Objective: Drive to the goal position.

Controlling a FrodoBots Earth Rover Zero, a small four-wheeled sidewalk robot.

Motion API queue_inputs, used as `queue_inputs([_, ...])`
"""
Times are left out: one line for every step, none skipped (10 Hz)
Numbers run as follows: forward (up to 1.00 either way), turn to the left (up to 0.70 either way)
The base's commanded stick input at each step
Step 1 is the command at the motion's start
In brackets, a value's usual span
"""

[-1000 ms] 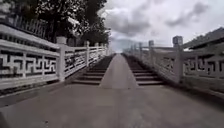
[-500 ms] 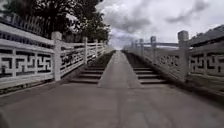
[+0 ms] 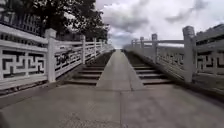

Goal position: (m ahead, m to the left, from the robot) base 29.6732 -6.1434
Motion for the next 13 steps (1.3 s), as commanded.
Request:
queue_inputs([0.45, 0.00])
queue_inputs([0.45, 0.00])
queue_inputs([0.45, 0.00])
queue_inputs([0.45, 0.00])
queue_inputs([0.45, 0.00])
queue_inputs([0.45, 0.00])
queue_inputs([0.45, 0.00])
queue_inputs([0.45, 0.00])
queue_inputs([0.45, 0.00])
queue_inputs([0.45, 0.00])
queue_inputs([0.45, 0.00])
queue_inputs([0.45, 0.00])
queue_inputs([0.45, 0.00])
